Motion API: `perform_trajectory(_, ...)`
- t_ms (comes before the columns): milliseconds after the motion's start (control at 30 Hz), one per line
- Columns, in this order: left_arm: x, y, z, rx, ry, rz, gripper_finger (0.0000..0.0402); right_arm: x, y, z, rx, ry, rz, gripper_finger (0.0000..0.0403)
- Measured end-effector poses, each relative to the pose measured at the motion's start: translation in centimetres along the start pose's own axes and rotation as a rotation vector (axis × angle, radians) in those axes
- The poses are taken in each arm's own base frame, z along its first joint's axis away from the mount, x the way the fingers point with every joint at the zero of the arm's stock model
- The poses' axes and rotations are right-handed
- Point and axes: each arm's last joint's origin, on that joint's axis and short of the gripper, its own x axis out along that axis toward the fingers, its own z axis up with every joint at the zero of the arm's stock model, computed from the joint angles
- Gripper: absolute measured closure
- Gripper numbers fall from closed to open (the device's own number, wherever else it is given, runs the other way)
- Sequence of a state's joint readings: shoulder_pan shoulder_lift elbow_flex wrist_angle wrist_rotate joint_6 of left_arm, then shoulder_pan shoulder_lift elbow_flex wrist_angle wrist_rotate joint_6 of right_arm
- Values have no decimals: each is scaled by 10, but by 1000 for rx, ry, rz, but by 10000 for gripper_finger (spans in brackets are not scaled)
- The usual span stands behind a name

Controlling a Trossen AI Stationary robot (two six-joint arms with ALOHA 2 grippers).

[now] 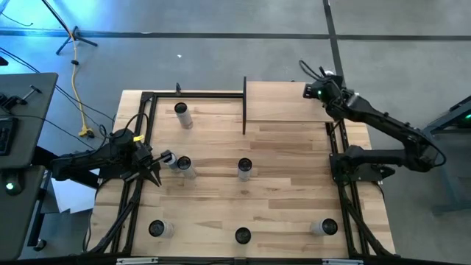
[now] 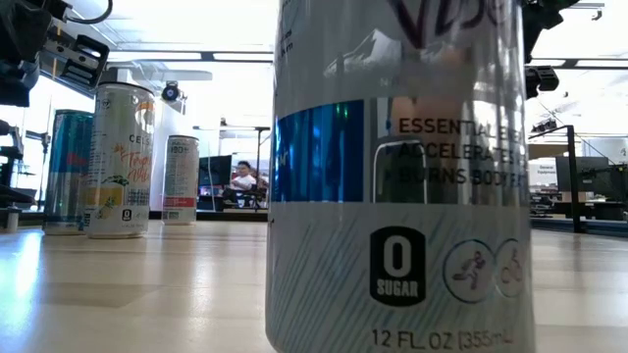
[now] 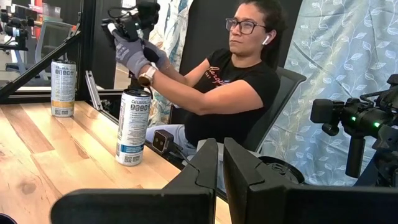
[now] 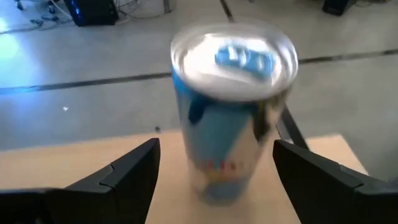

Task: Place canned beverage on shelf
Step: Put the right blue soda can on the shelf, then put the bottom white yellow soda can on the shelf

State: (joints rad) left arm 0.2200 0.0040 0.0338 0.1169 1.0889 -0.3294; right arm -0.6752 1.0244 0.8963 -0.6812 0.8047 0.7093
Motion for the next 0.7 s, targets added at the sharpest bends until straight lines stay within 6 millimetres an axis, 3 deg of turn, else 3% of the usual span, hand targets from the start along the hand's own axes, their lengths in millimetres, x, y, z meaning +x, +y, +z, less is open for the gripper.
perform_trajectory(233, 0, 0, 0, 0, 0, 0, 398, -25, -16, -12, 10, 60, 12, 104)
perform_trajectory(700, 0, 0, 0, 0, 0, 0, 398, -91, -62, -42, -46, 564, 477, 104)
